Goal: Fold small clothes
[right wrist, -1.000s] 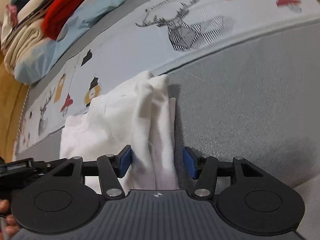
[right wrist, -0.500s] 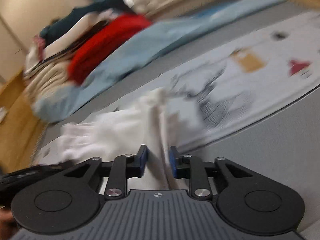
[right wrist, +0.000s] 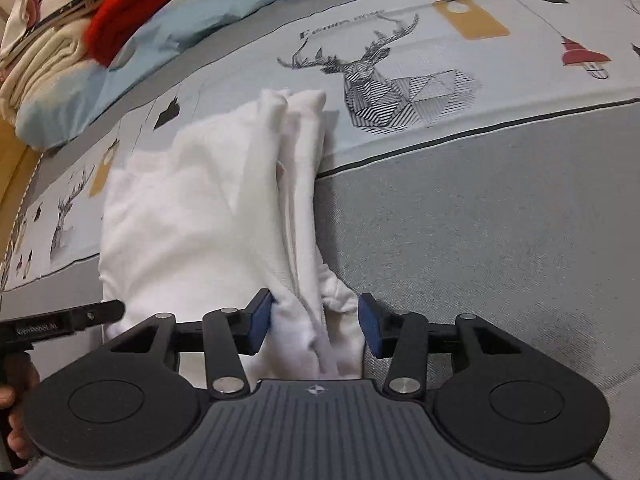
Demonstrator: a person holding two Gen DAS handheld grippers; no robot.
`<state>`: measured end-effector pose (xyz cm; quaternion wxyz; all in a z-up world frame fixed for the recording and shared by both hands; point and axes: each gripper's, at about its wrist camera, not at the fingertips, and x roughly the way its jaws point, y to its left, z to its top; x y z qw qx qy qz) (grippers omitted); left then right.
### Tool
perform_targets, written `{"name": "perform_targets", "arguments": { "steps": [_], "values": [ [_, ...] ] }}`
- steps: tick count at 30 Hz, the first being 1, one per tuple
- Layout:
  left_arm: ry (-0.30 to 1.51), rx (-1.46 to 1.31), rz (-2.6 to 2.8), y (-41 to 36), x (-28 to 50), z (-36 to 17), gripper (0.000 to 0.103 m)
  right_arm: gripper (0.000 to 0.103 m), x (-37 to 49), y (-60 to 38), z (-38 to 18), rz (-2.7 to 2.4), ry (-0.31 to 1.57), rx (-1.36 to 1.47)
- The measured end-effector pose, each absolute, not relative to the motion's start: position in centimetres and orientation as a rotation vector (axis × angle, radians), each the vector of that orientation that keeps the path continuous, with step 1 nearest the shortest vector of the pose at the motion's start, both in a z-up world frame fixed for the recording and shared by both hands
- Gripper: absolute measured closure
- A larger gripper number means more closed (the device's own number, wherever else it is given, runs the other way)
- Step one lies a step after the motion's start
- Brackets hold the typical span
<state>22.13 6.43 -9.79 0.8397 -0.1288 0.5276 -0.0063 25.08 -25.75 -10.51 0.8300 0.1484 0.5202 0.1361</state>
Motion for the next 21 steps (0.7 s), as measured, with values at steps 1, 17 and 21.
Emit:
{"name": "perform_targets", "arguments": {
  "steps": [1,17,21],
  "values": [
    [1.116,-0.277,-0.008,6.5,21.8,-9.6,0.038,0.055,24.9,-25.8,-10.2,0.282,1.099,0.314],
    [0.771,0.014,0.075,2.8,5.3,2.1,0.017,0.046,9.3,-28.7,1.8,0.198,0.621,0.118],
    [0.745,-0.054,0.067,-0.2,2.2,1.5,0.017,0.036,5.9,-27.2,2.3,0.207,0.578,0.065]
  ]
}}
